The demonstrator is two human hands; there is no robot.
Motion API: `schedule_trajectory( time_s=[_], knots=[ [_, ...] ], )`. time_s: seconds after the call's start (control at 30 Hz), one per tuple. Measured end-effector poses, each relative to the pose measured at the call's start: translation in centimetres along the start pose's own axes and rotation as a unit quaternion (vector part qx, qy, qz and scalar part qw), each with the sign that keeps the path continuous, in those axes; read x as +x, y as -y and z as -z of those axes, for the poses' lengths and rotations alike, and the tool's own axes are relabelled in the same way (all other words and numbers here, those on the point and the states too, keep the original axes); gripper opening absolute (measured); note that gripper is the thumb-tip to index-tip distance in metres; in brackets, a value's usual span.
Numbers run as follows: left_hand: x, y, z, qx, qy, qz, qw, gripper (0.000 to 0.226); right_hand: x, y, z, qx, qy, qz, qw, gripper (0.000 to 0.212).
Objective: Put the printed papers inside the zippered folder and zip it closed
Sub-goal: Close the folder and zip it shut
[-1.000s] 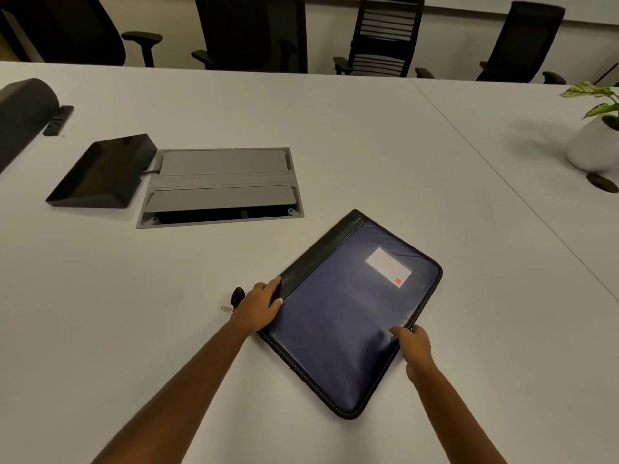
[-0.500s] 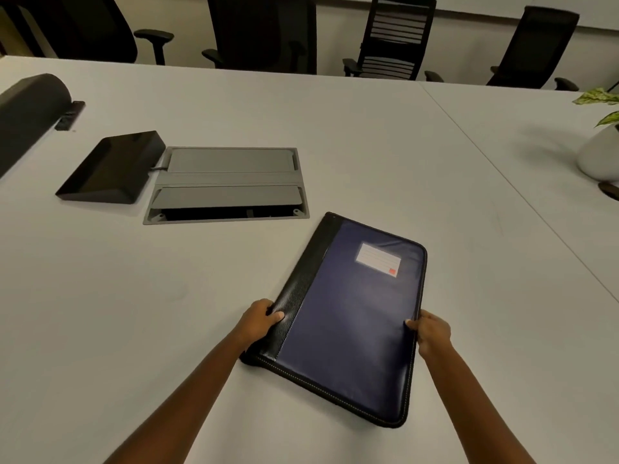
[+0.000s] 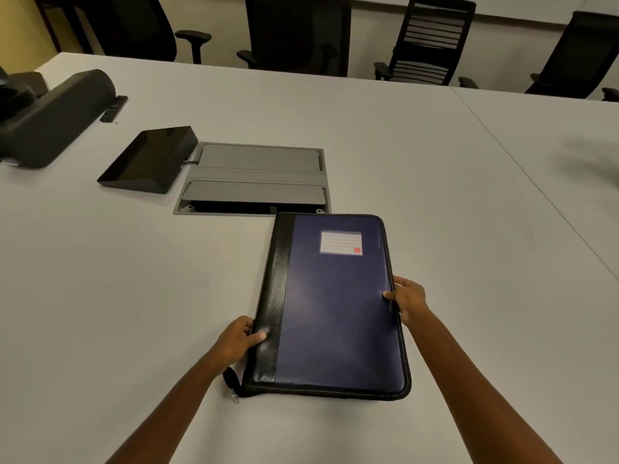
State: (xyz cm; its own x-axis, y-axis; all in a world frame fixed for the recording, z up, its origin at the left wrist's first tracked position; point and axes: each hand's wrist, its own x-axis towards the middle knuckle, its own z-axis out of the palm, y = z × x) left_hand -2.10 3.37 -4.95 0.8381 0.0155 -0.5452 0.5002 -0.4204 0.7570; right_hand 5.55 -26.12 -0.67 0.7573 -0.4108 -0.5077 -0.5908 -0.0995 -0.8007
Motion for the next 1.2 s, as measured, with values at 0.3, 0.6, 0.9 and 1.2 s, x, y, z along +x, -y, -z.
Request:
schedule_trajectory(
  time_s=[0.3,0.6,0.9,1.2],
  knots=[
    [0.5,1.1,1.3,0.016,-0.046,0.027,0.998,0.019,1.0,-1.4,-3.0,-0.066,0.02,0.0,0.998,0.005],
    [0.5,0.8,-0.2,0.043,-0.08,0.013,0.996,0.029,0.2,-1.6,-2.6,-0.191,0.047,0.102,0.975,0.044],
    [-0.9,1.4,-1.4,0.073,-0.138,-0.047,0.987,0.028,-2.6,-6.5,-3.9,-0.374,0.009,0.244,0.895,0.051],
    [-1.8,2.3,-1.6,0.055,-0.159,-0.093,0.981,0.028,-2.9,-8.6,-3.7,-0.438,0.003,0.284,0.853,0.052]
  ],
)
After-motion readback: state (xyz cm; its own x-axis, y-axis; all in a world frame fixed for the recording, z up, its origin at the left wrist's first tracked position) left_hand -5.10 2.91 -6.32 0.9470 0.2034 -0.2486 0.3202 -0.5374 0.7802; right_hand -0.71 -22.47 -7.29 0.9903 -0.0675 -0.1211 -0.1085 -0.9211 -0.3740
